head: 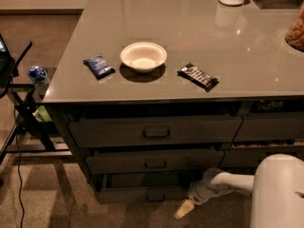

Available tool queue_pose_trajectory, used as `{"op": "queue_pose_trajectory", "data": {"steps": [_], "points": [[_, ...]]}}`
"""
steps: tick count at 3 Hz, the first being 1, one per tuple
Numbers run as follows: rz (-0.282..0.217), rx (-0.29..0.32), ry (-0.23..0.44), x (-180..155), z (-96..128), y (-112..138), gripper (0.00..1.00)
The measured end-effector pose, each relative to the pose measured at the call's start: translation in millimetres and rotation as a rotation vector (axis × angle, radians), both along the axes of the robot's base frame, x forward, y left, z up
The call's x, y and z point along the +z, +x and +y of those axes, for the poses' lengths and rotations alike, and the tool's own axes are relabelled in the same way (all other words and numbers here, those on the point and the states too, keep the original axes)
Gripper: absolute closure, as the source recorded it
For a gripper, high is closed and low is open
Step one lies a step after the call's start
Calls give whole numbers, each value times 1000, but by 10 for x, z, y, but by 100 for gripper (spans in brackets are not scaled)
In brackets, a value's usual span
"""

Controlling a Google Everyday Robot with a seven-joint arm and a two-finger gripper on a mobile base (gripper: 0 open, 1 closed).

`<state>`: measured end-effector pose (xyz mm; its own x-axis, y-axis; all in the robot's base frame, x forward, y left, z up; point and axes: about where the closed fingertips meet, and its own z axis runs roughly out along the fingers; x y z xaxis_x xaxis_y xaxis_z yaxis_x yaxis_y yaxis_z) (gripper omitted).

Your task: Open bottom drawer

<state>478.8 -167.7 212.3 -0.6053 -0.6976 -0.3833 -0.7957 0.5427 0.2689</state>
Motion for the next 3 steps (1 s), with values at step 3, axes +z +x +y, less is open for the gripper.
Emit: {"op": "queue_pose_trajectory", "data": {"steps": [3], "points": [[-134,-7,-13,278,72,424,0]]}}
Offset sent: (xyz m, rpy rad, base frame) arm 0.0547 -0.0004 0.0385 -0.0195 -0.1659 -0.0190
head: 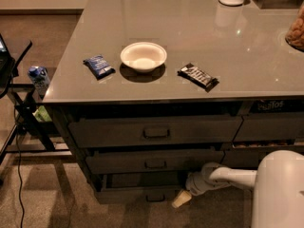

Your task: Open bottom drawer

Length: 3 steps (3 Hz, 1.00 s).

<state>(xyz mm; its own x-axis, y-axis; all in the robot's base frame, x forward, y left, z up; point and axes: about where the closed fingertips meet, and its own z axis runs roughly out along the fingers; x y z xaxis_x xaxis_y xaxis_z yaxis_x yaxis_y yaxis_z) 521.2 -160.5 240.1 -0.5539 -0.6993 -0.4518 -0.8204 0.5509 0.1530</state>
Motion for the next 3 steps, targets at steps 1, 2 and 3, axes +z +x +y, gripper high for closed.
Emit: {"op": "queue_pose_trajectory", "data": {"steps": [1,2,3], "points": [[7,11,0,-124,40,26,0],[27,22,-5,-292,90,5,0],[45,30,-10,-420,86,-43,0]]}}
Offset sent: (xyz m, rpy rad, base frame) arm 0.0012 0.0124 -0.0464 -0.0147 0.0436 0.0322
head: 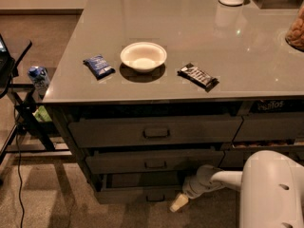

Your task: Open bottom drawer

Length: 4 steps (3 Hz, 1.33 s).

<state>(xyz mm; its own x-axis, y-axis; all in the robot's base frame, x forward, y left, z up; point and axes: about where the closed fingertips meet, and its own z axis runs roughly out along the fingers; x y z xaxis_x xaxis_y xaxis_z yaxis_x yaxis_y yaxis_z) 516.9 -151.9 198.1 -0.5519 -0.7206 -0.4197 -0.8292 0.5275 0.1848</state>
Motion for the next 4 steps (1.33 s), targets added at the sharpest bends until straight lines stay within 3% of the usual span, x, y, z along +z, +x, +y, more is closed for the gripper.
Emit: {"op": "queue_pose_trajectory", "data": {"steps": [2,3,4], "points": [[49,26,-12,-245,-38,-160,0],[55,28,-13,-222,-52,-185,0],[79,35,-14,-63,-140,-406,0]]}}
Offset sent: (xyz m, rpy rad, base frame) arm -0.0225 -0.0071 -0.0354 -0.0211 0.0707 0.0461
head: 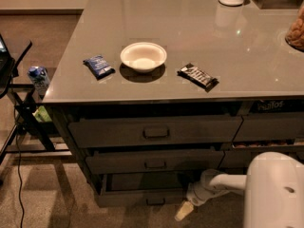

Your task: Open bottom drawer

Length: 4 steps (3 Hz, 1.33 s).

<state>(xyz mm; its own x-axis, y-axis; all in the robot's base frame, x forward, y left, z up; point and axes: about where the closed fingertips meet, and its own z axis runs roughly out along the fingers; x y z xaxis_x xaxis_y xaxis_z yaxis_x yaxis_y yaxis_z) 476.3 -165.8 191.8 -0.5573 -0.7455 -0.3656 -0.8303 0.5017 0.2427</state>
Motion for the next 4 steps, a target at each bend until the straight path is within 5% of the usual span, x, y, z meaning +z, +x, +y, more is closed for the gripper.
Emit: {"op": "queue_pose_trajectory", "data": {"steps": [1,4], "points": [[25,-11,22,491,-249,-526,0],[-10,41,78,249,84,-145,0]]}}
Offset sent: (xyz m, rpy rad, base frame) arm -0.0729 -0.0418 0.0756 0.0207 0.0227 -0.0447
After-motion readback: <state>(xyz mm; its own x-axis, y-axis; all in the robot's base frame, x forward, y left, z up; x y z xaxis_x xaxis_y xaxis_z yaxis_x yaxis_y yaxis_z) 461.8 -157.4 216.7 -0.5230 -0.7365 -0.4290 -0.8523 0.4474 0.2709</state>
